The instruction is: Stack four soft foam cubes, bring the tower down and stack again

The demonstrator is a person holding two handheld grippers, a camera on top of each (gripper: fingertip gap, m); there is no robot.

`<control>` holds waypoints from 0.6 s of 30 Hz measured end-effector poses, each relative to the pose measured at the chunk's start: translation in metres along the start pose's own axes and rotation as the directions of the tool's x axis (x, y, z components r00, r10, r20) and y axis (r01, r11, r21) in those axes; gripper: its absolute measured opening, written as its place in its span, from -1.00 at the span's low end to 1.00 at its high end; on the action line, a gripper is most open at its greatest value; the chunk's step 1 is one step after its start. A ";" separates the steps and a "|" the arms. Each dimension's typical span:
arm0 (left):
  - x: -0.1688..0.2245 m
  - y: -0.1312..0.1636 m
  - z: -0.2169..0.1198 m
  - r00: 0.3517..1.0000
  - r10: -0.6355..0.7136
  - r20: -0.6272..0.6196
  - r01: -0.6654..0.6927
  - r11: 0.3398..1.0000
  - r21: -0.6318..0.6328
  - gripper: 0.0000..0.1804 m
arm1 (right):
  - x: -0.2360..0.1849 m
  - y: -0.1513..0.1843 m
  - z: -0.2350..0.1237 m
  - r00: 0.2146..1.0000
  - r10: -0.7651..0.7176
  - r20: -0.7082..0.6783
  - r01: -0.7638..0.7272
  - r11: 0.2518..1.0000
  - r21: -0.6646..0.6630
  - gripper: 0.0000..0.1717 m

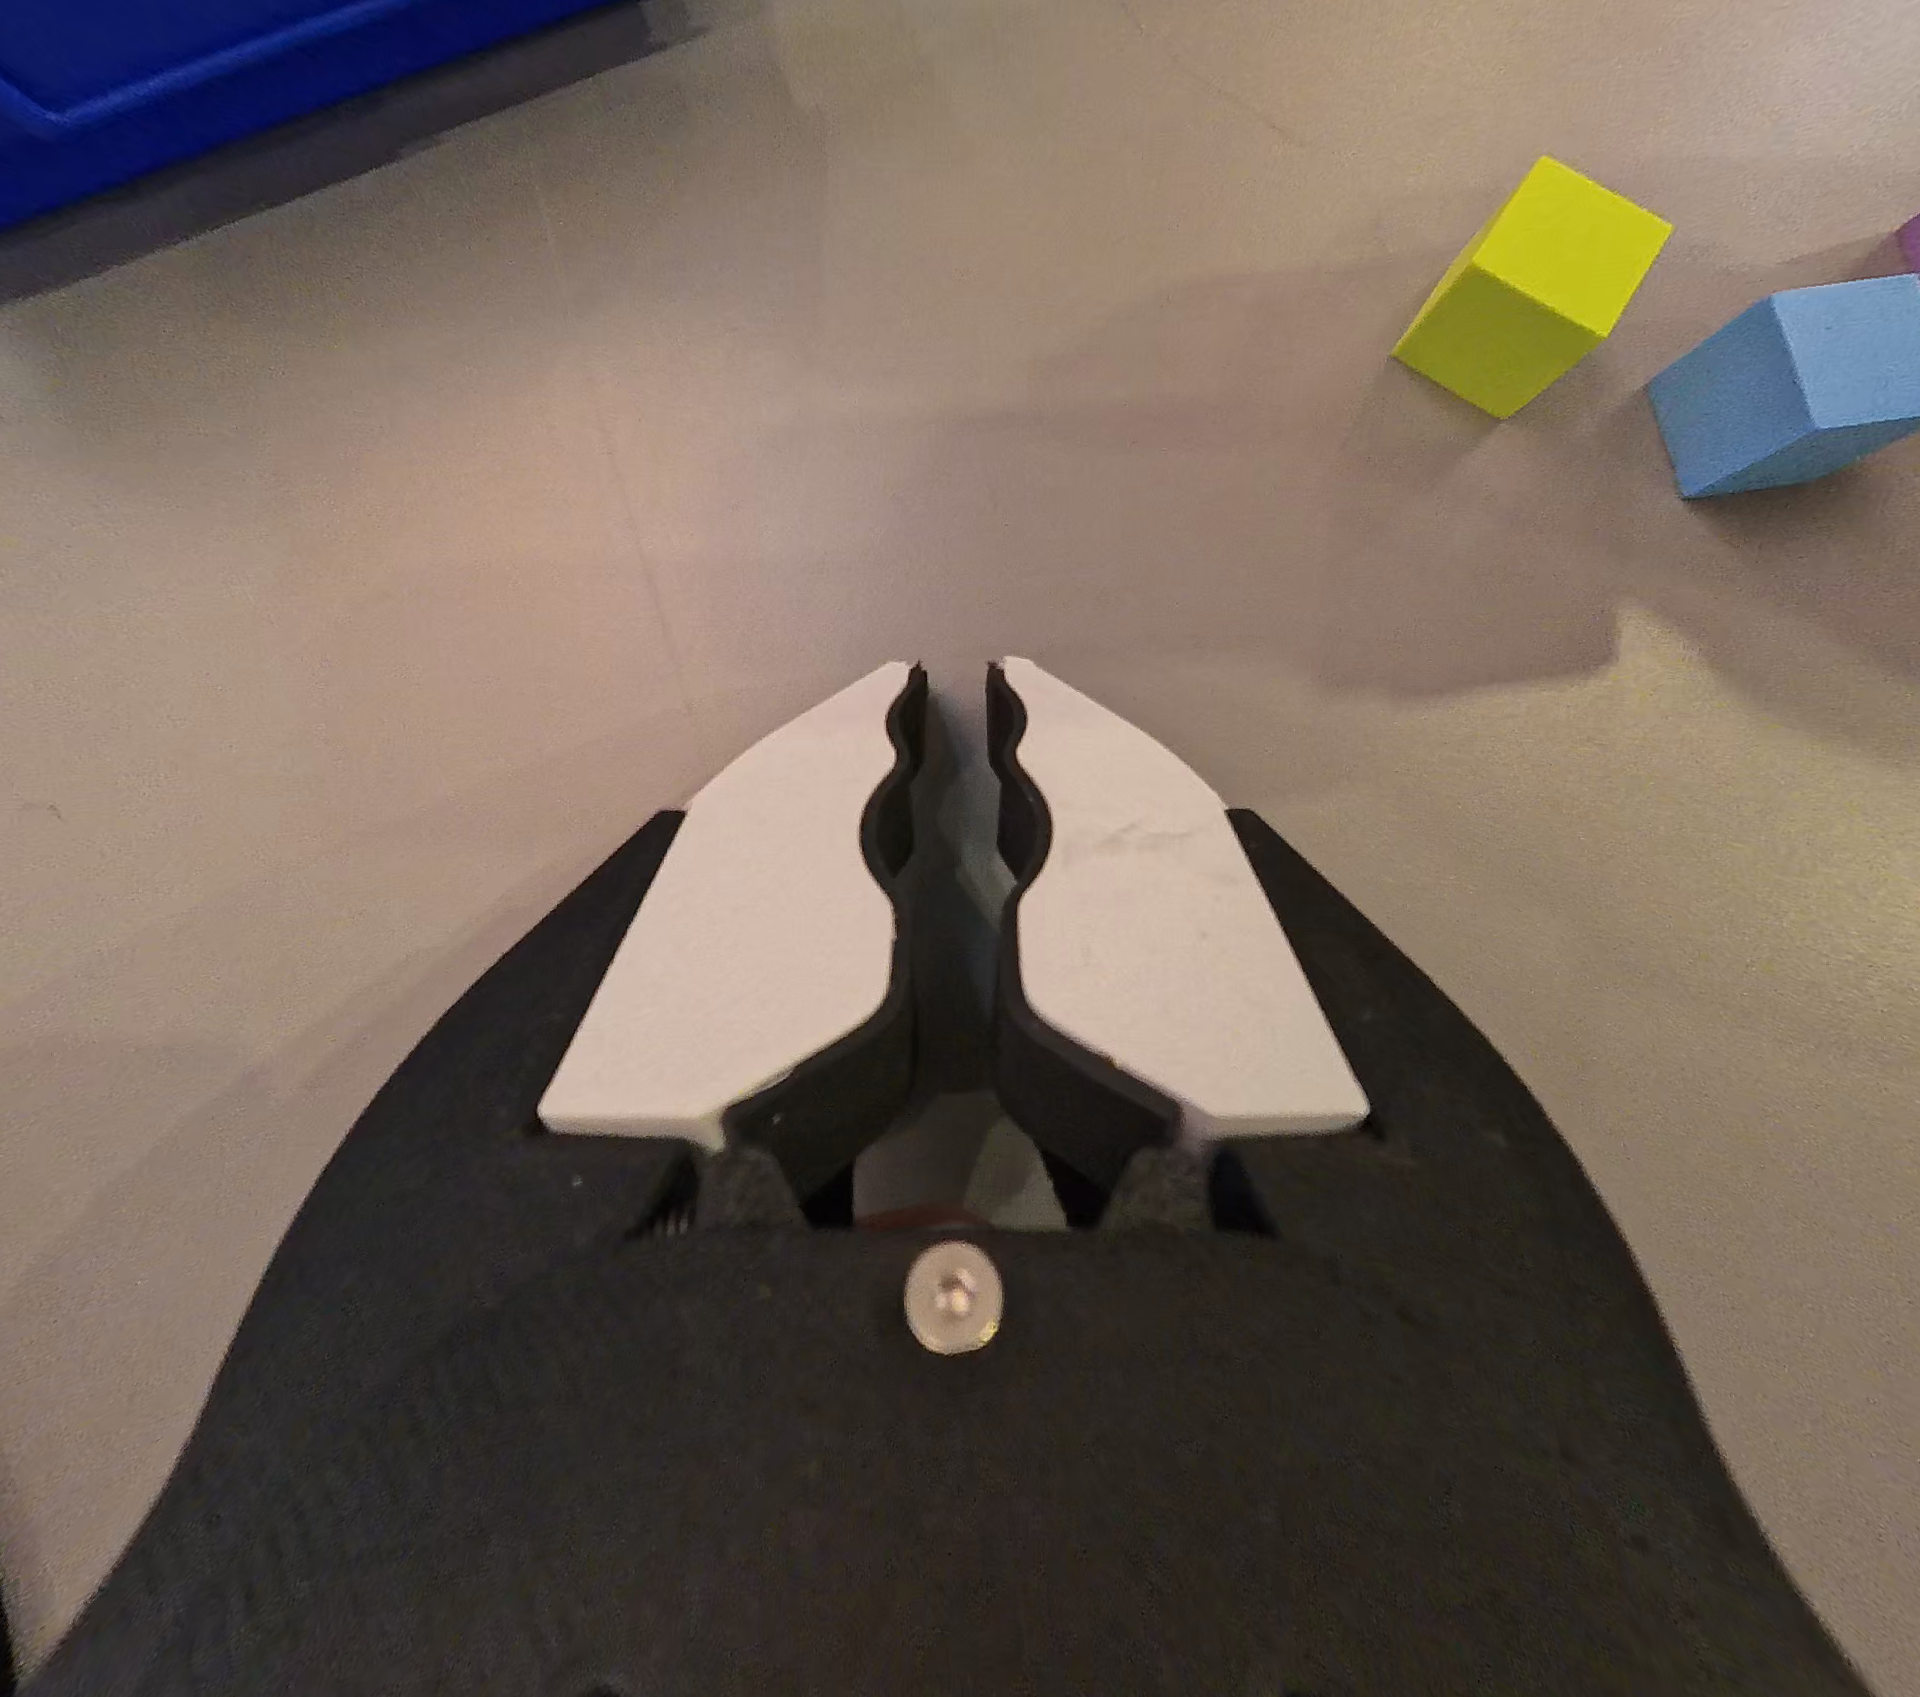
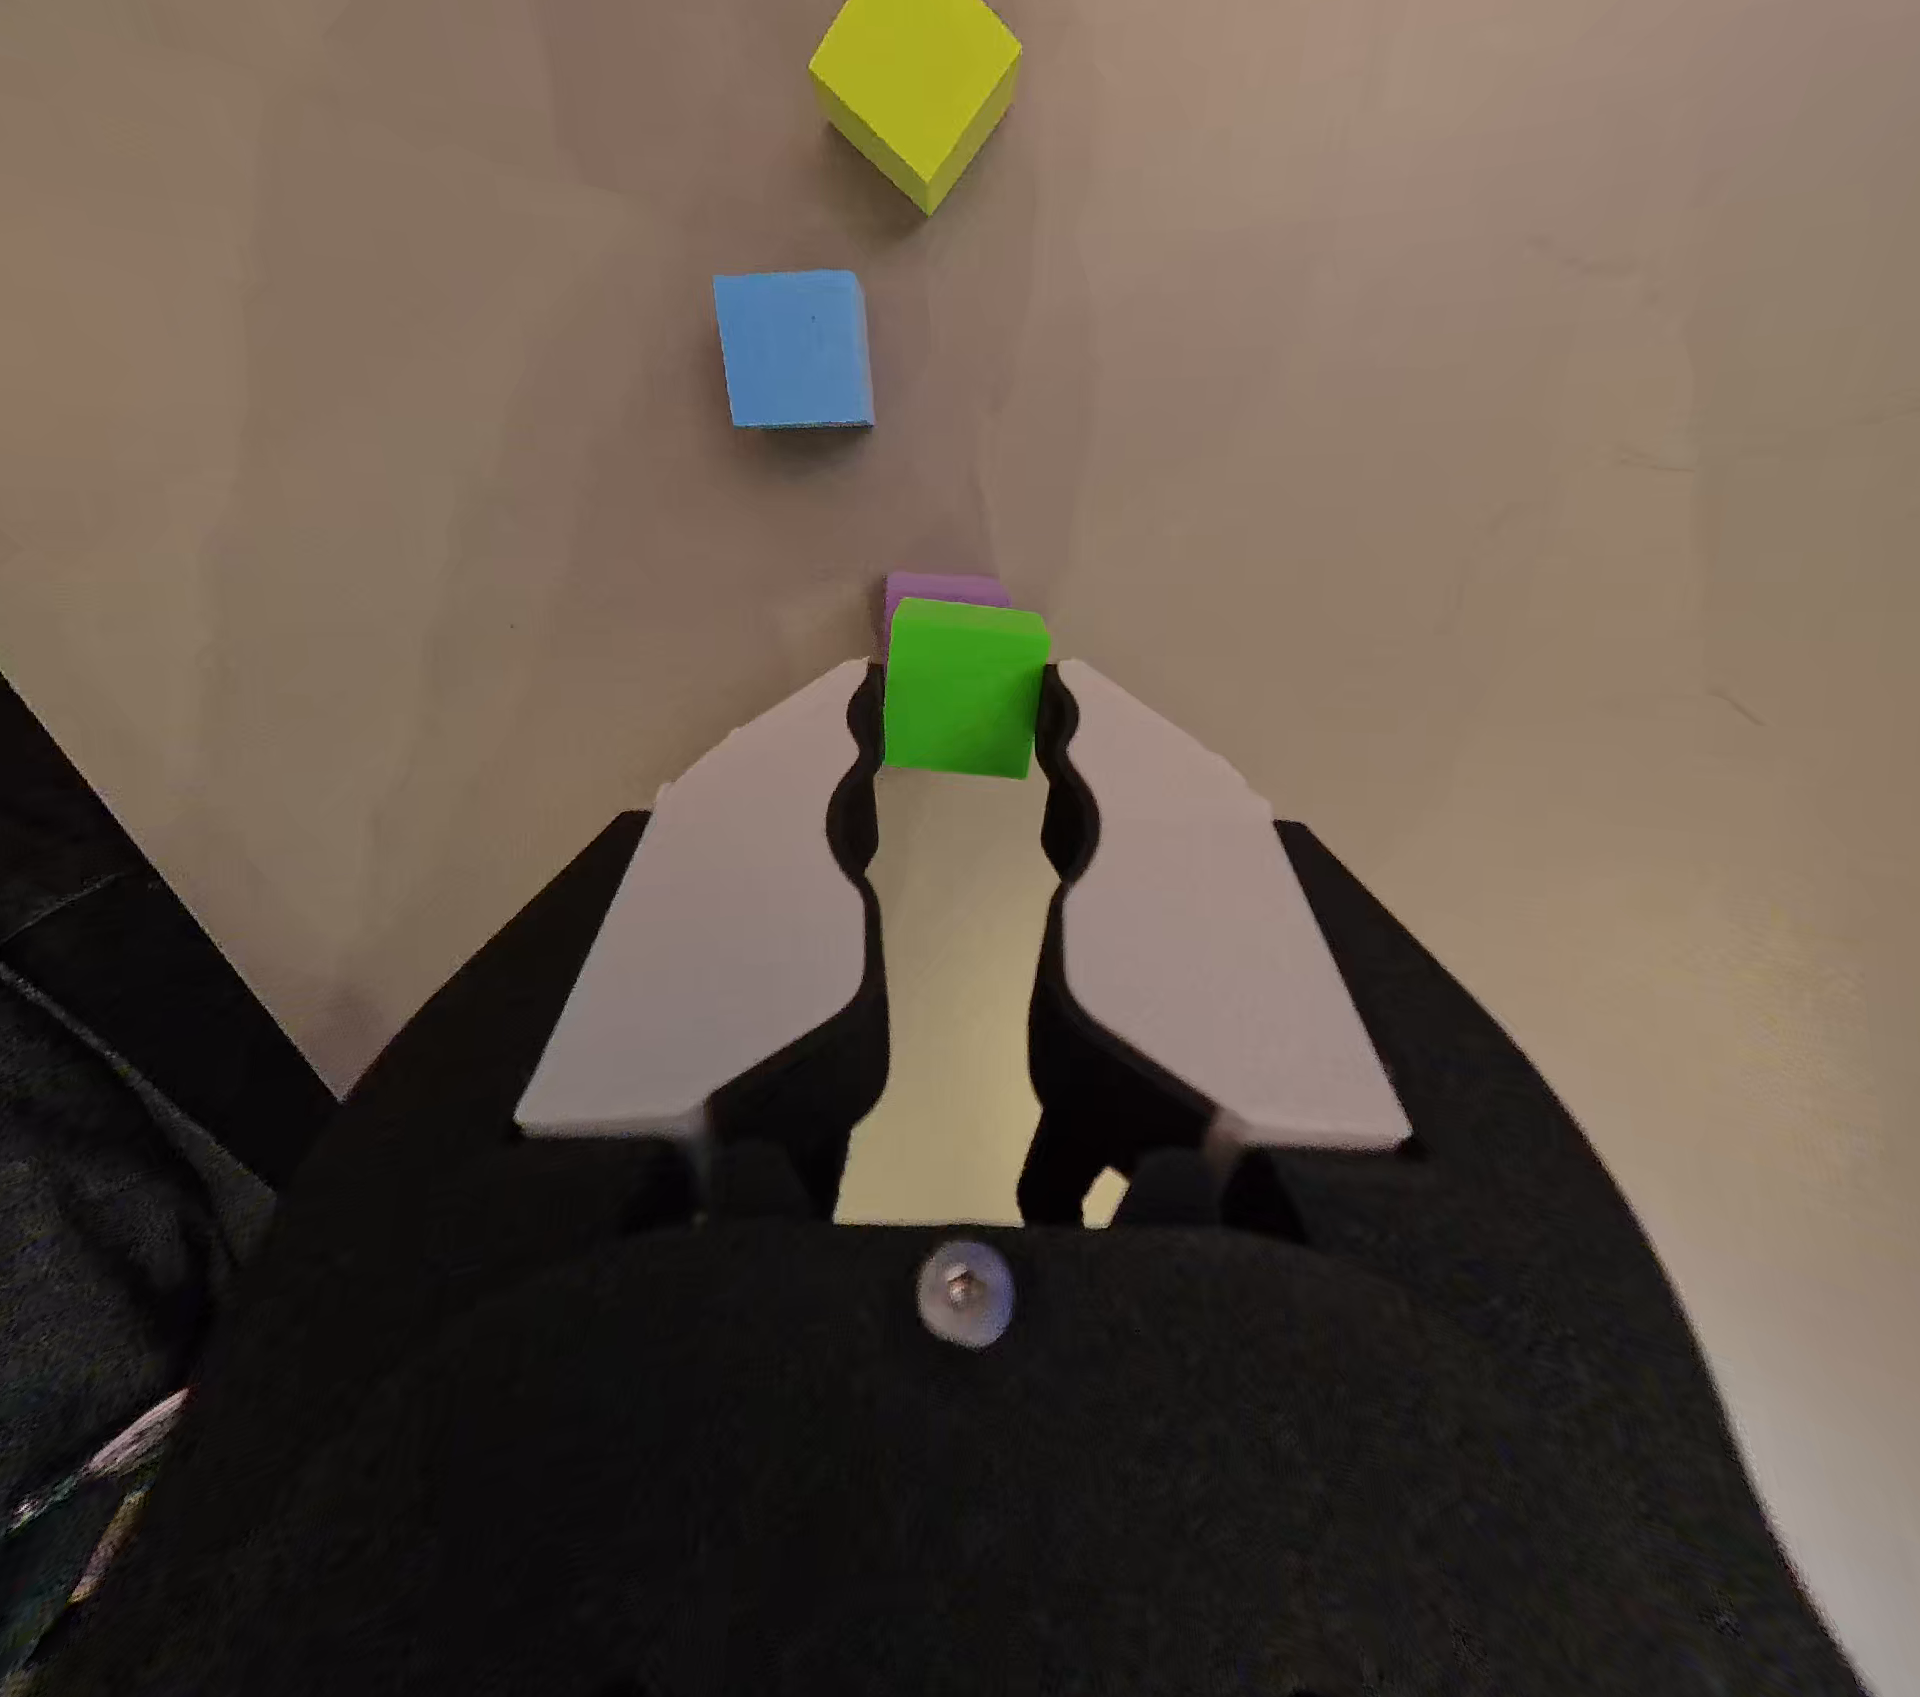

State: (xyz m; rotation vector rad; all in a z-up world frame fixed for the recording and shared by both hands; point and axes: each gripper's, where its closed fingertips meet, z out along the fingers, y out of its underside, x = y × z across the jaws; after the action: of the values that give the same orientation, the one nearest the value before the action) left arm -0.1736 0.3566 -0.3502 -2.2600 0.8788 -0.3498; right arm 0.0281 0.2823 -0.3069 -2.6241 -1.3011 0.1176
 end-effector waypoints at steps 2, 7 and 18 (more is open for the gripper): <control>0.000 0.000 0.000 1.000 0.002 0.000 -0.002 1.000 -0.003 -0.88 | -0.002 0.001 0.002 1.000 0.007 0.012 -0.007 1.000 0.001 -0.68; 0.000 0.000 0.001 1.000 0.005 0.002 -0.005 1.000 -0.004 -0.88 | -0.003 0.002 0.005 1.000 0.010 0.013 -0.010 1.000 0.003 -0.68; 0.000 0.001 0.001 1.000 0.004 0.002 -0.004 1.000 -0.005 -0.87 | -0.004 0.003 0.010 0.999 0.015 0.028 -0.015 1.000 0.004 -0.68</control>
State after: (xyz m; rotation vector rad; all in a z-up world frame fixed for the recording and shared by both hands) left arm -0.1736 0.3565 -0.3512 -2.2623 0.8840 -0.3442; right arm 0.0268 0.2789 -0.3178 -2.6382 -1.2882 0.1597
